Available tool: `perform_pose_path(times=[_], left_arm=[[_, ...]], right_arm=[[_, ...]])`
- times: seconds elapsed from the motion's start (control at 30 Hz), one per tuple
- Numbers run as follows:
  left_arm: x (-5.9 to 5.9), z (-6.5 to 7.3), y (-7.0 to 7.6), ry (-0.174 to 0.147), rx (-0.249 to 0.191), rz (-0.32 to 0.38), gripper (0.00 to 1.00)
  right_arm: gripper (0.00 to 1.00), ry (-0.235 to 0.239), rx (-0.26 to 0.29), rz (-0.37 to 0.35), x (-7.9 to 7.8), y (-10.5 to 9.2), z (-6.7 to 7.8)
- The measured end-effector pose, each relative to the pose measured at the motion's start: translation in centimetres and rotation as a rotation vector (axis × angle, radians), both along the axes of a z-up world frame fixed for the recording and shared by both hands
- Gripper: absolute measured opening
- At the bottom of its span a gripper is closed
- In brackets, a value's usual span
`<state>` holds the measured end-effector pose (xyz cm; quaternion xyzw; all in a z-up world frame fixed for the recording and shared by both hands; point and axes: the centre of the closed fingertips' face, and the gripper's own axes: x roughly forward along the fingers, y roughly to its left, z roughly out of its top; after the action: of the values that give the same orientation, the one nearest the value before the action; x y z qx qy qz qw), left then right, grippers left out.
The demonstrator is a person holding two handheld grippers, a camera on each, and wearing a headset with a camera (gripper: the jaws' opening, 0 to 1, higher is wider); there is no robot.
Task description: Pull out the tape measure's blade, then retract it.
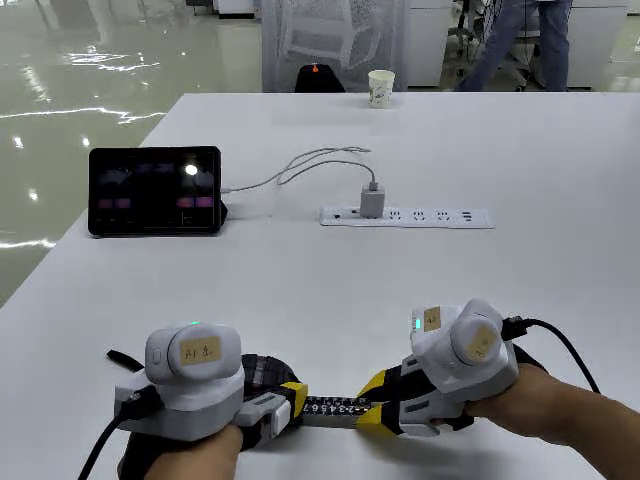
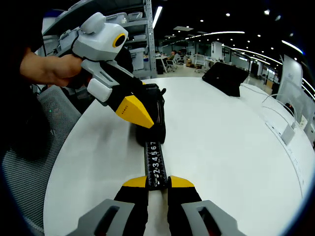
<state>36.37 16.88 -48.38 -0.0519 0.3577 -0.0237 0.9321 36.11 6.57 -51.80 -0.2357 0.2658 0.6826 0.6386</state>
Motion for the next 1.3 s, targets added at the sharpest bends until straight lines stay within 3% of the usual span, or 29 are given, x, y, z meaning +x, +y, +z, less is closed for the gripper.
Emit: perform_pose_path(times=[1.3], left_arm=[[0.1, -0.1, 0.1, 0.002, -0.010, 0.000, 0.54]], right_arm=[[0.11, -0.001, 0.024, 0.023, -0.4, 3.6, -0.1]])
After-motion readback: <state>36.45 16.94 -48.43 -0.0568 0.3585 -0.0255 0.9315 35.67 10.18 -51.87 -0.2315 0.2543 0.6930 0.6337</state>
